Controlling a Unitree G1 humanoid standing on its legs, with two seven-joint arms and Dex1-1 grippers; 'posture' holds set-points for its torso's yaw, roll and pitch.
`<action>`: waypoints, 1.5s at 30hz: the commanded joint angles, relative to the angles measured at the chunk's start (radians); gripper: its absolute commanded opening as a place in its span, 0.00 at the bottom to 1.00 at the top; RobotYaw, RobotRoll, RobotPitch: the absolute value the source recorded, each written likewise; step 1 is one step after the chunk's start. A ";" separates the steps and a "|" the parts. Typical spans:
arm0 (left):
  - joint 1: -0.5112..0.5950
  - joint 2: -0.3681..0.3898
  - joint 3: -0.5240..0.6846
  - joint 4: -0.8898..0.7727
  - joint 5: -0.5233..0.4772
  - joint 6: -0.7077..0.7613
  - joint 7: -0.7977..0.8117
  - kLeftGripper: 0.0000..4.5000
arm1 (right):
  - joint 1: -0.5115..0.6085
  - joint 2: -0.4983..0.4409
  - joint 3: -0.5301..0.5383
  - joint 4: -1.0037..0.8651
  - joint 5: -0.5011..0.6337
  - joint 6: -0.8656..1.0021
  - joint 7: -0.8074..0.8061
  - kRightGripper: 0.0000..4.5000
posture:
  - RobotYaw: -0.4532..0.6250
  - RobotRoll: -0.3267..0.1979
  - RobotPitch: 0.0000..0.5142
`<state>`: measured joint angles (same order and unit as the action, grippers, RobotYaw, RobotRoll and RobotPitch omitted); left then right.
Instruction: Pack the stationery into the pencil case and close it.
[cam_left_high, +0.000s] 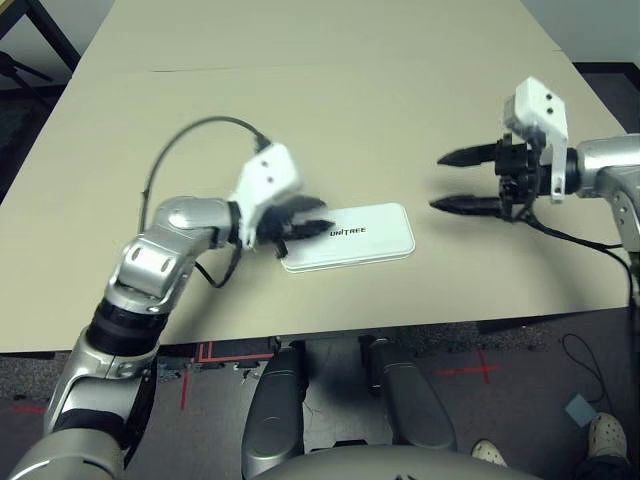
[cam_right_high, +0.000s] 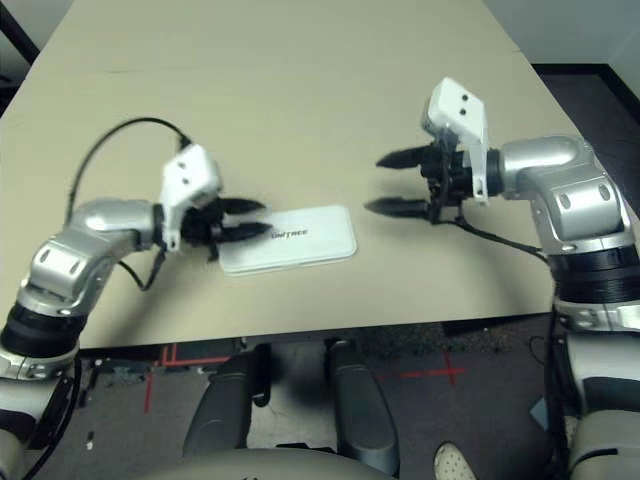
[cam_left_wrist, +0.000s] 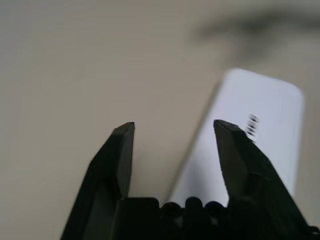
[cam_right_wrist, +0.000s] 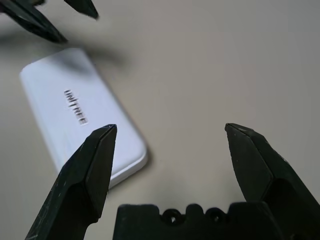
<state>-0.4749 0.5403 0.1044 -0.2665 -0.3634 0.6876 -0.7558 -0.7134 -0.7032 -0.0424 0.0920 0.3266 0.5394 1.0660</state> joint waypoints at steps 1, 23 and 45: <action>0.028 -0.022 0.180 0.083 -0.011 -0.058 0.137 0.99 | 0.018 0.061 -0.072 0.067 -0.032 -0.083 -0.172 1.00 | 0.44 0.62 0.47; -0.042 0.027 0.400 0.767 0.056 -0.699 0.389 0.99 | -0.103 0.149 -0.270 0.737 -0.151 -0.616 -0.832 1.00 | 0.44 0.62 0.46; -0.094 0.033 0.358 0.888 0.052 -0.768 0.364 0.99 | -0.126 0.169 -0.269 0.819 -0.142 -0.698 -0.876 1.00 | 0.40 0.62 0.51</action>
<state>-0.5717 0.5627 0.4666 0.6046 -0.3114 -0.0732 -0.3841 -0.8411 -0.5362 -0.3058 0.9137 0.1834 -0.1546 0.1921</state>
